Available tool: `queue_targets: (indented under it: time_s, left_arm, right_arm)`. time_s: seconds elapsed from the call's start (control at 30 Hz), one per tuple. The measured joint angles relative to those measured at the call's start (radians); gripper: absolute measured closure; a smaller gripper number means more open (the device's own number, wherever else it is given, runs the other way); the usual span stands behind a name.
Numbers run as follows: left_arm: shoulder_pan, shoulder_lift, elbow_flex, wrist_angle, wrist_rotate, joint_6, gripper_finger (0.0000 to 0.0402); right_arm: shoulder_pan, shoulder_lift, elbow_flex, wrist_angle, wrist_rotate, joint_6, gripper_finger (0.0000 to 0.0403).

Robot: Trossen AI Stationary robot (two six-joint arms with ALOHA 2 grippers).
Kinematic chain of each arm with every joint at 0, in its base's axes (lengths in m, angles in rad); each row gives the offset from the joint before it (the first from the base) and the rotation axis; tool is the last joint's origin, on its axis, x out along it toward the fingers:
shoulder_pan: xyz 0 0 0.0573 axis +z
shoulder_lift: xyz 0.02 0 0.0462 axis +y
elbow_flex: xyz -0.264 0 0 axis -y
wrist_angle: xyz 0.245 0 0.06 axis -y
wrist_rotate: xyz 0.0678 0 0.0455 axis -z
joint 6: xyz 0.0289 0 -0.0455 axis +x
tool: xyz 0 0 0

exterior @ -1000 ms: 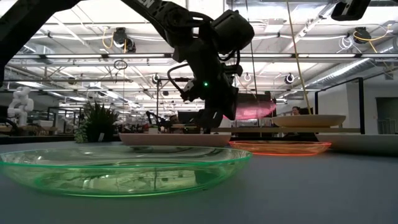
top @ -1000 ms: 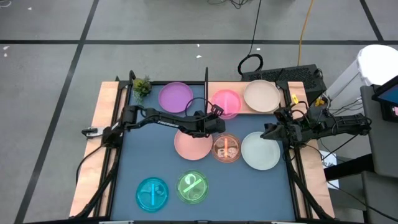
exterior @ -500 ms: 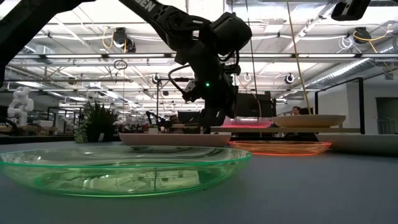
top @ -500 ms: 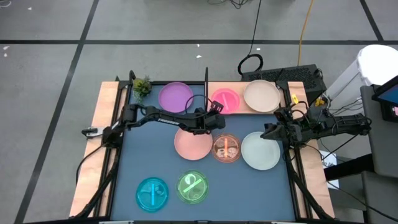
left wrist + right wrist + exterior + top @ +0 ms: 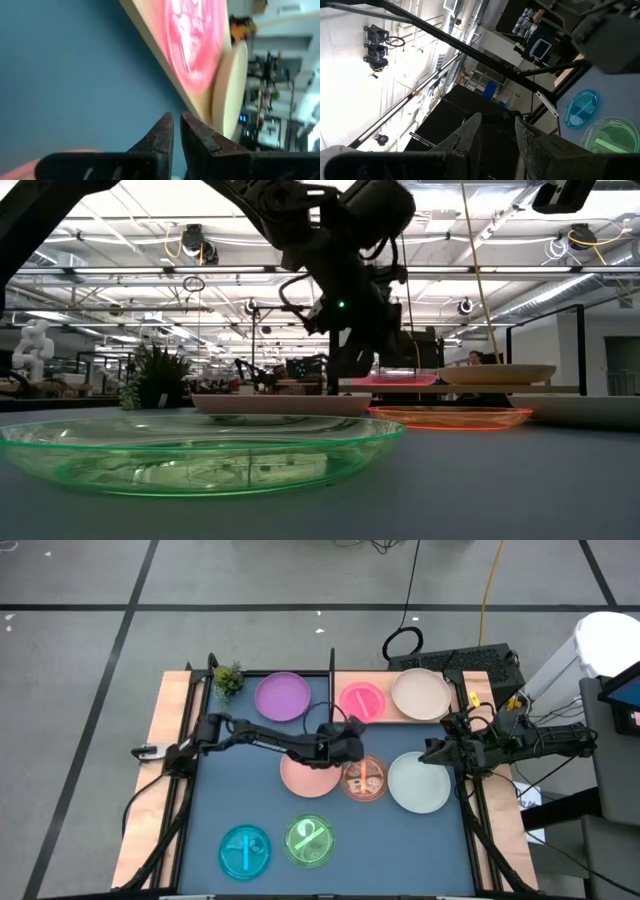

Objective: Place and stack plates onto a shelf
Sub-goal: Put the transparent pink plate on the shelf

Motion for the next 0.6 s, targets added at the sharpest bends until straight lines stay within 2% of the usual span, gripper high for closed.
queue_targets:
  time_s: [0.3, 0.43, 0.6]
  left_arm:
    - [-0.079, -0.039, 0.002, 0.235, 0.017, 0.32, 0.0364]
    - [-0.087, -0.115, 0.001, 0.221, 0.017, 0.512, 0.0364]
    - [-0.064, -0.239, 0.002, 0.128, 0.038, 0.745, 0.0364]
  right_arm:
    - [0.0, 0.002, 0.0, -0.077, 0.084, -0.033, 0.0303]
    - [0.0, 0.021, 0.0, -0.089, 0.135, -0.056, 0.0306]
    - [-0.001, 0.075, 0.0, -0.089, 0.195, -0.08, 0.0332]
